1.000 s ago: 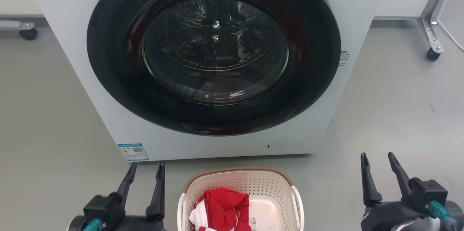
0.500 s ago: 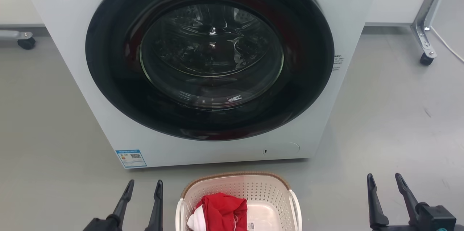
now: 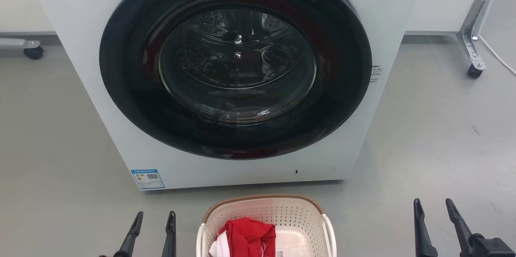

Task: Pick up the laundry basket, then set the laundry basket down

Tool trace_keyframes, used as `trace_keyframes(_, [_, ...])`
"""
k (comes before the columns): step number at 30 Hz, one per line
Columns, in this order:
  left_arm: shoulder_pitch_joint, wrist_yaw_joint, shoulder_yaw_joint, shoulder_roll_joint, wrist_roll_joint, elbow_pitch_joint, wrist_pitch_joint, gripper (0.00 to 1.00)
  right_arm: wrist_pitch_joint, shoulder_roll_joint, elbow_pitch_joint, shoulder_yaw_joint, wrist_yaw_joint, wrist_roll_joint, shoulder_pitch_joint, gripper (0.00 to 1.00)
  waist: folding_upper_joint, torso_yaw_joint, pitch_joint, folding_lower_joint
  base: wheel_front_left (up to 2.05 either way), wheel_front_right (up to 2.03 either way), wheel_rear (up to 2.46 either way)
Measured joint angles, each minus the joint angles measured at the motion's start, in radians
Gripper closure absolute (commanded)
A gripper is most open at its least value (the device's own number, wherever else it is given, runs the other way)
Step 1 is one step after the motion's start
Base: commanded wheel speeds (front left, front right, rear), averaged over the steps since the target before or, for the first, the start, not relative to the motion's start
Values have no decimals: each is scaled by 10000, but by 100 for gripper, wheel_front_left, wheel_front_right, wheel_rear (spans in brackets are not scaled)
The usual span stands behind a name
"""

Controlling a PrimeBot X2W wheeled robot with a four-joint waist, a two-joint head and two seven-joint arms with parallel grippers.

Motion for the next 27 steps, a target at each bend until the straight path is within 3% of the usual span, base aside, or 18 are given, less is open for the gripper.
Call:
trace_keyframes(16, [116,0,324,-290,282,-119,247,0,0,245,-314,-178,-10,-217,5,0,0,25,24,1,0,0,0])
trace_keyframes(17, [152,-2,314,-305,274,-82,272,100,12,255,-284,-169,-8,-234,5,100,0,28,28,1,0,0,0])
trace_keyframes(27, [283,-115,456,-456,-132,364,470,100,209,464,226,-265,109,240,139,100,0,15,36,0,0,0,0])
